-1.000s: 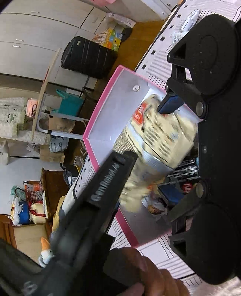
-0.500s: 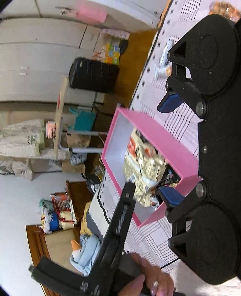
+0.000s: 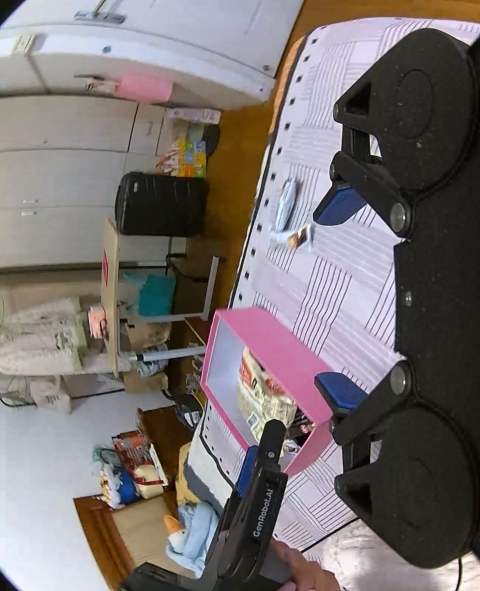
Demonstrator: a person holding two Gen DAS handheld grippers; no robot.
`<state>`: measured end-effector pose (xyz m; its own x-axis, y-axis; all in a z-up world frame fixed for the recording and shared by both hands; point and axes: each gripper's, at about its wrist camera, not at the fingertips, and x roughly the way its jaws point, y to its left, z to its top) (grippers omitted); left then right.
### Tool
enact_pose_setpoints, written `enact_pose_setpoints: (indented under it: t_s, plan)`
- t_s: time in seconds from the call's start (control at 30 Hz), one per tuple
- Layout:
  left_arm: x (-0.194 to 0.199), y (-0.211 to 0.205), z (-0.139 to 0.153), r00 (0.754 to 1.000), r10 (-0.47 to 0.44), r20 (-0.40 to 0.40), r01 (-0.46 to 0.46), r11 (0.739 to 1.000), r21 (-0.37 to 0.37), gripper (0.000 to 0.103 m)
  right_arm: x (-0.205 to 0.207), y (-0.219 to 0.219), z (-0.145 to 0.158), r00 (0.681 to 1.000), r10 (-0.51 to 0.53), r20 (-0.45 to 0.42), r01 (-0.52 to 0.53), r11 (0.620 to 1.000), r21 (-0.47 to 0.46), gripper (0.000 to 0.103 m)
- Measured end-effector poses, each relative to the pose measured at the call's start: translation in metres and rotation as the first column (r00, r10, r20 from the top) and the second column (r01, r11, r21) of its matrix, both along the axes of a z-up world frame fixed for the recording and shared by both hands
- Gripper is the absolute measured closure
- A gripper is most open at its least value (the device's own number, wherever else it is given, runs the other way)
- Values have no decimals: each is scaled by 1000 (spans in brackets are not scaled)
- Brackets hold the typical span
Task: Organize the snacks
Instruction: 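Withdraw both open tools up from the pink box toward the peanut bag, then close the left tool on the clear peanut bag while the right tool pinches its other end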
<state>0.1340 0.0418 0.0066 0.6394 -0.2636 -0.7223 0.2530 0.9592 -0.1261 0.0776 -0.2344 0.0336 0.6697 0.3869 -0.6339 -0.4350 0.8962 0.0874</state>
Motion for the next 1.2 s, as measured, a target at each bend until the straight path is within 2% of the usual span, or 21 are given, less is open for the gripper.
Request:
enact_pose_setpoints:
  t_s: [0.1,0.27,0.43,0.63,0.8,0.87,0.93,1.07,1.2]
  plan:
    - [3,-25,0,999,-40,1,40,999,-23,48,-1,-27,-4,999,-47,-4,47,999,-3,13]
    - [20,-63,-15,995,-94,-27,90,985,-146,48,8,-55,-28,996,-79,-35,77,996,-38,13]
    - [33,-114,-39,985,-164,-46,156,978,-141,48,13,-71,-55,998,-50,-25,49,999,-23,13]
    - [55,-151,-72,989,-143,-28,137,979,-153,48,17,-93,-90,988,-145,45,145,989,-5,12]
    - [74,-177,-105,989,-136,-66,118,968,-220,48,32,-101,-124,976,-214,-28,209,970,-127,12]
    - [78,-189,-120,986,-138,-91,112,963,-243,48,41,-100,-139,968,-229,-98,208,960,-186,12]
    - [84,-198,-133,983,-144,-115,108,955,-277,48,43,-98,-149,968,-221,-120,190,956,-224,12]
    - [88,-217,-156,976,-171,-136,121,941,-316,50,54,-101,-160,959,-244,-141,206,949,-240,12]
    - [92,-228,-171,965,-215,-149,154,928,-339,50,68,-116,-176,935,-272,-227,221,949,-224,12]
